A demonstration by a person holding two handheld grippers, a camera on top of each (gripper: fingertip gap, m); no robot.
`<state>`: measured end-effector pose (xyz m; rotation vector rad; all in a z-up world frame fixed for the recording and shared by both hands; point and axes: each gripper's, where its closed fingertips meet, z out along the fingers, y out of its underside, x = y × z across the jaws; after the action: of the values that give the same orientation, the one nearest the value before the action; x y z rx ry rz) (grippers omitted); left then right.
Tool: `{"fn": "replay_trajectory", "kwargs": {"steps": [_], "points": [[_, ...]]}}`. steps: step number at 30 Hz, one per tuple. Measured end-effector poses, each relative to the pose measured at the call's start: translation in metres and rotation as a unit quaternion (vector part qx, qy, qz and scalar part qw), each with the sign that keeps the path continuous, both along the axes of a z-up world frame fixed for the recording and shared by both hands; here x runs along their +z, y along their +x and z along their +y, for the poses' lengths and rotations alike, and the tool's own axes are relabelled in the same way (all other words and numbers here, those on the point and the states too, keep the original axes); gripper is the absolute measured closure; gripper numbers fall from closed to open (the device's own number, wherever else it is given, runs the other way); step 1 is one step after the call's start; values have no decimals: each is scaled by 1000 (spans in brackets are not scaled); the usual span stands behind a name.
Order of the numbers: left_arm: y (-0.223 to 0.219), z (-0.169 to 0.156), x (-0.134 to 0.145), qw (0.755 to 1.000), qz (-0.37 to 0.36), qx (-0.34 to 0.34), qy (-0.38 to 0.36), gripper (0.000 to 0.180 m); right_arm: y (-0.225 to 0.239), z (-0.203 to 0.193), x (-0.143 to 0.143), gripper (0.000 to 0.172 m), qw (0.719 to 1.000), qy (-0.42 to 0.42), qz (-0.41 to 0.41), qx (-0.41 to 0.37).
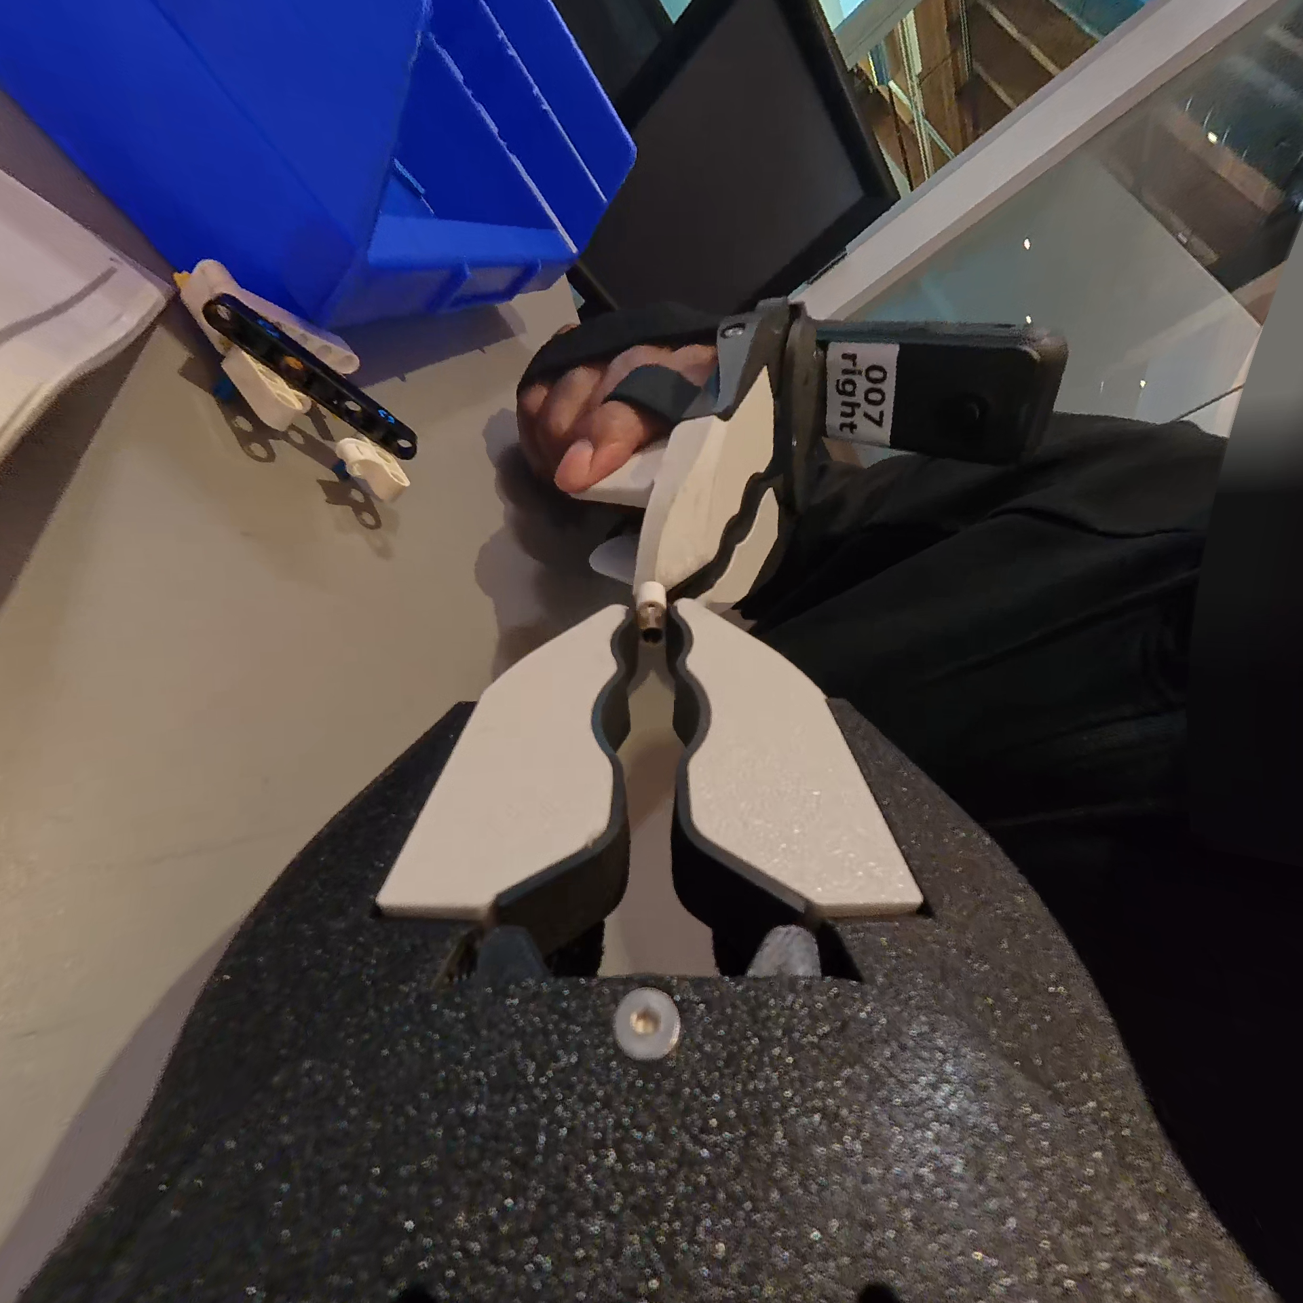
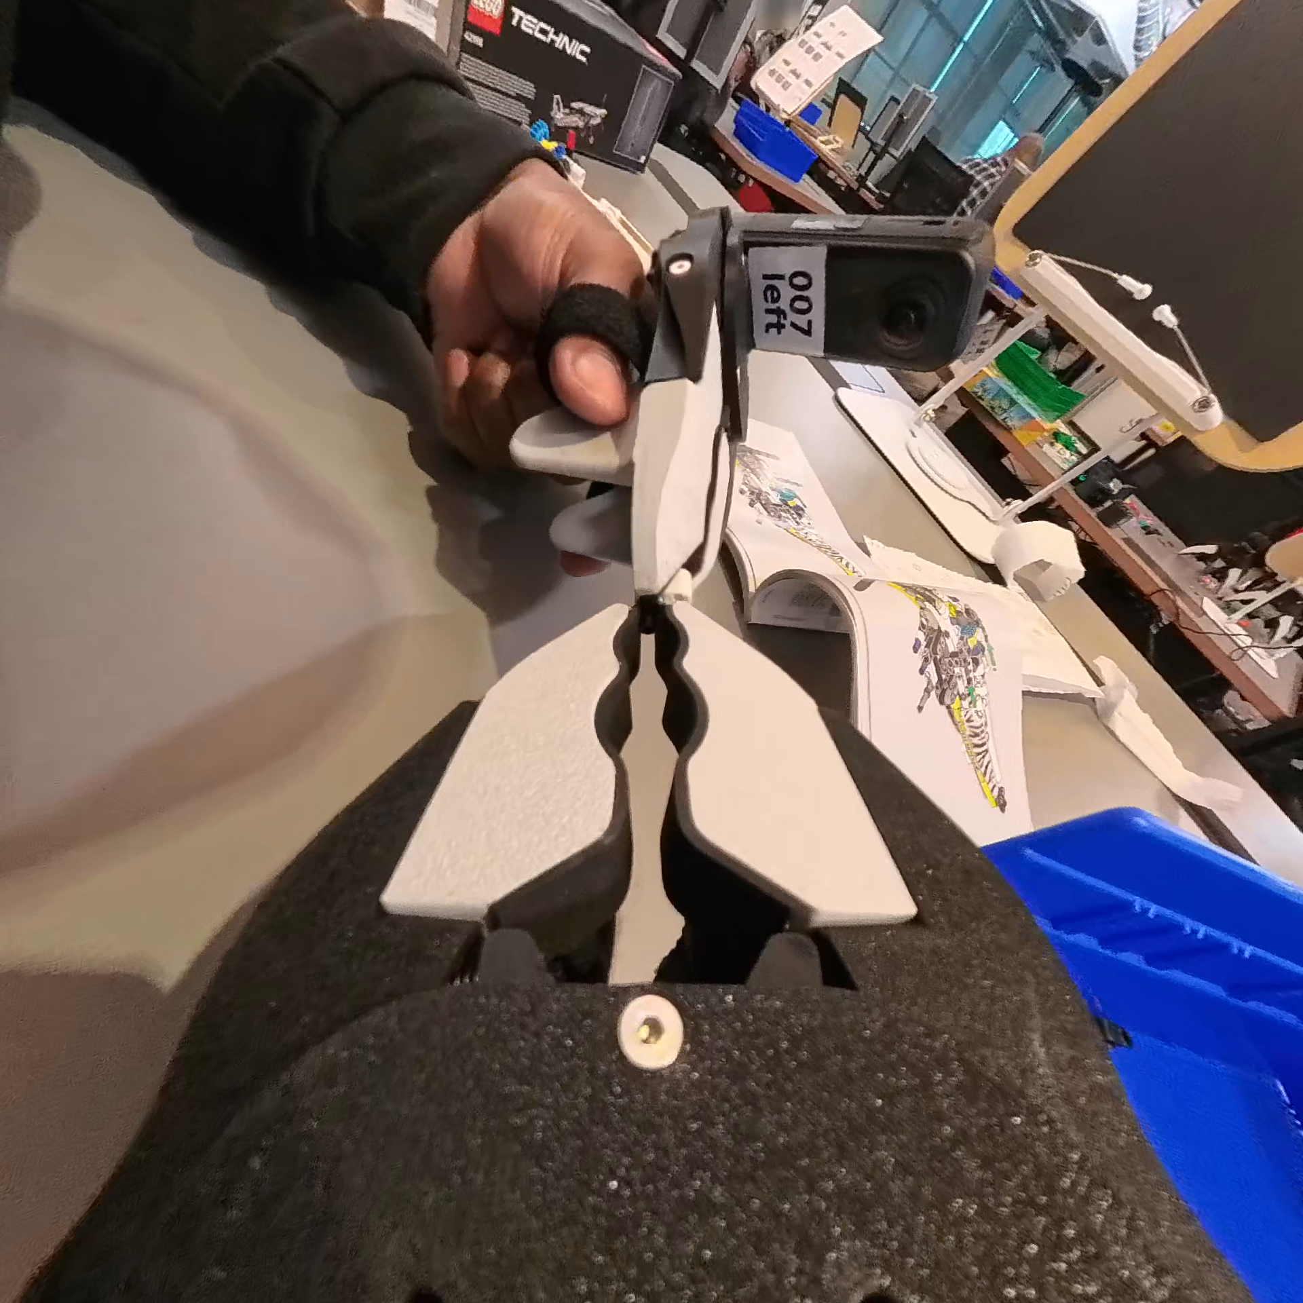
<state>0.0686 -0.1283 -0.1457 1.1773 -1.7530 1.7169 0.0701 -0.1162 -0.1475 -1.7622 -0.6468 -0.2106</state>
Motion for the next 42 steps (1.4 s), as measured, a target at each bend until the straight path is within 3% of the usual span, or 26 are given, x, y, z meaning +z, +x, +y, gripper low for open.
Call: {"fn": "replay_trajectory", "kwargs": {"steps": [6, 9, 12, 14, 16, 19, 22, 28, 31, 36, 42], "points": [[16, 51, 6, 996, -19, 82, -9, 171, 38, -27, 12, 167, 997, 17, 59, -54], [23, 25, 11, 997, -49, 57, 23, 171, 72, -34, 27, 168, 988, 23, 23, -151], [50, -4, 36, 988, -123, 53, 81, 171, 122, -49, 44, 167, 955, 22, 9, -296], [80, -20, 56, 971, -184, 75, 130, 171, 153, -62, 39, 155, 925, -5, 18, -380], [111, -34, 74, 953, -232, 102, 166, 171, 167, -69, 27, 145, 907, -38, 52, -415], [149, -44, 71, 924, -265, 123, 246, 159, 168, -74, 18, 139, 901, -42, 92, -422], [163, -42, 58, 914, -263, 138, 277, 144, 158, -78, 18, 138, 909, -32, 92, -404], [130, -2, 61, 910, -282, 177, 248, 143, 109, -68, 8, 148, 951, -48, 101, -288], [105, 13, 45, 907, -277, 175, 266, 151, 89, -57, -10, 152, 958, -90, 118, -244], [81, 19, -11, 899, -219, 141, 352, 151, 83, -32, -39, 146, 943, -160, 144, -253], [70, 21, -23, 904, -202, 132, 352, 151, 85, -19, -49, 150, 921, -192, 185, -283]]}}
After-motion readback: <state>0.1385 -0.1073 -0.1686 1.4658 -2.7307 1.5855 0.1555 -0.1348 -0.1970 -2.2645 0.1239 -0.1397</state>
